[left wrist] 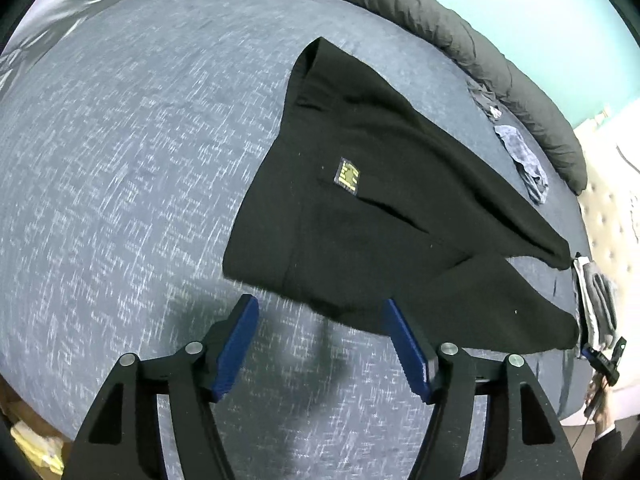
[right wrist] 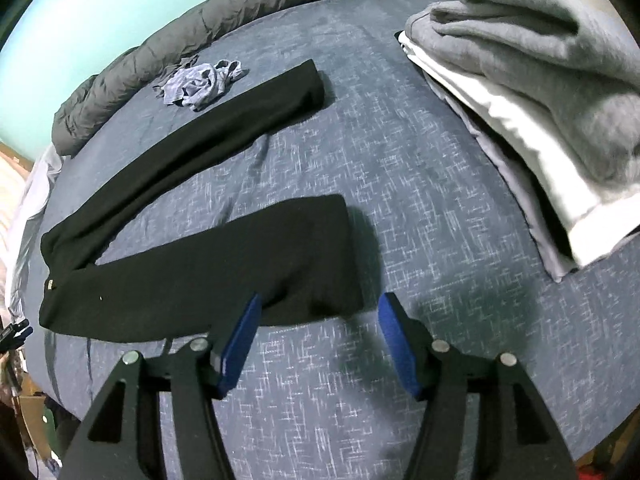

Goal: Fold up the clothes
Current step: 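Pinch the black sleeve end with the right tool and smooth it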

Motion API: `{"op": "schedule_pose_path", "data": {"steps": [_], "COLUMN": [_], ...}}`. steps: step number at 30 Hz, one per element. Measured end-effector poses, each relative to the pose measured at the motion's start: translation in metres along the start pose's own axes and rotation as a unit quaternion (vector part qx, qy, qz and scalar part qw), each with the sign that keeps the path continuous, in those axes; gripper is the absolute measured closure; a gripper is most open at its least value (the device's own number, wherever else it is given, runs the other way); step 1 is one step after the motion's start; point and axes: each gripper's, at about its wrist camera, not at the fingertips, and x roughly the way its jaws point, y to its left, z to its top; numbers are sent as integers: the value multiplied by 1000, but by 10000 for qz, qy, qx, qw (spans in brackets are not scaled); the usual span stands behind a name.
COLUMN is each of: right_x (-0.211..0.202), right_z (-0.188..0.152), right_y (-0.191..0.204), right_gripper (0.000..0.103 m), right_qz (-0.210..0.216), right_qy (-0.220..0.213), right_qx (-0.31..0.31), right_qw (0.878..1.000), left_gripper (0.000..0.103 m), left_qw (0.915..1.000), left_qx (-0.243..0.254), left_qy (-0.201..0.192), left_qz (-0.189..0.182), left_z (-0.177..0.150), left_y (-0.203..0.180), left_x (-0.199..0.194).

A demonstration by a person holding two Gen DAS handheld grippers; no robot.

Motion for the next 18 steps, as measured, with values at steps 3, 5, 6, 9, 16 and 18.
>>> {"op": "schedule_pose_path", "data": {"steps": [3,5,6,9,16,18], "right_x": [2,7,9,17,36,39], "right_z": [-8,-11,-11,-14,-14,-13], "right_y": [-3,-5,-6,-6,-12,-14], "right_gripper": [41,41,41,41,41,41], "right_qz": [-19,-7,11,80,63,150], "right_qy": [-28,-97,-127,-154,-213,-235], "right_qx": [29,71,85,69,47,91], "right_qw": [10000,9999,9999,9998,9997,9996], "left_gripper": [33,33,33,33,33,33], "left_qw": [10000,9999,9998,9991,9961,9953], "left_qx": [-88,-129,-171,-422,-880,-945], "left_qy": [-24,-3,12,48,-85,-165], "left_qz": [18,42,51,58,-74,-96], "left_z": [-6,-9,-11,-13,-14,-14], "left_y": [2,3,5,14,31,34], "left_x": [5,14,18,33,57,59]}}
